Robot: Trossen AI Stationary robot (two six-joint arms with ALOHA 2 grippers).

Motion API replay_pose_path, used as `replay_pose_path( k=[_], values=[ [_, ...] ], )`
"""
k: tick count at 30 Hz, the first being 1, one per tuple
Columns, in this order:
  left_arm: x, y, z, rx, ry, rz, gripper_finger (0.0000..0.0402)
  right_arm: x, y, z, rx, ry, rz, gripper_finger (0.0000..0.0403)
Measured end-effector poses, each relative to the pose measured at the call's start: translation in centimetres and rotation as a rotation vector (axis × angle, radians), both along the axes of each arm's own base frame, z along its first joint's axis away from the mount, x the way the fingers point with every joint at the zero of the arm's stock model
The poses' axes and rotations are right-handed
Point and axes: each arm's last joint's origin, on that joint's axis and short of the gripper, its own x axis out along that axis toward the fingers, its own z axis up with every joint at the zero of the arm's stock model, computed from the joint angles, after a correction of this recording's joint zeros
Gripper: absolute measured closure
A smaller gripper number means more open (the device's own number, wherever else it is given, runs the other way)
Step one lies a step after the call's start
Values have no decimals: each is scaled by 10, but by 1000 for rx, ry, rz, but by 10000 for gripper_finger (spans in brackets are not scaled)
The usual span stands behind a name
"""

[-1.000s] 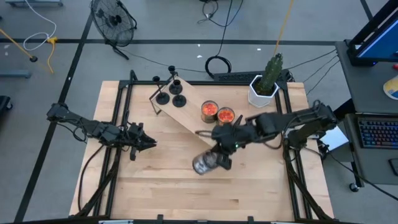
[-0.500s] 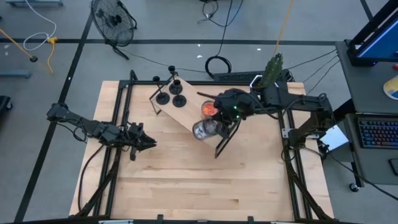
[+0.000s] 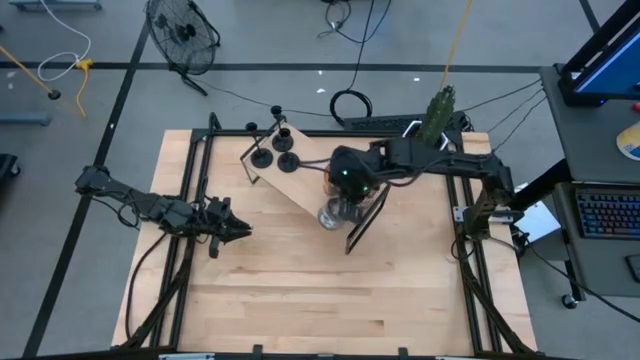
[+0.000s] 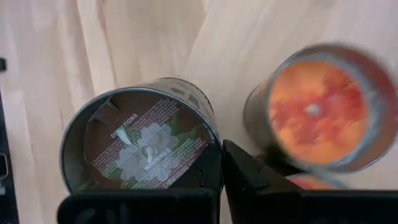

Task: Pick & Place candle stick holders
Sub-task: Put the right brown black candle tin on the shelf

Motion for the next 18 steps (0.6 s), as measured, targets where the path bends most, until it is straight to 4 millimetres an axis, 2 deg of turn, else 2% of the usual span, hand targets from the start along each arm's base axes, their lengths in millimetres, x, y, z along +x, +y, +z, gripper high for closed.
replay_pose_path(
  k=[18],
  values=[
    [0,0,0,0,-2,0,314,10,-12,-12,-43,53,63,403]
  ],
)
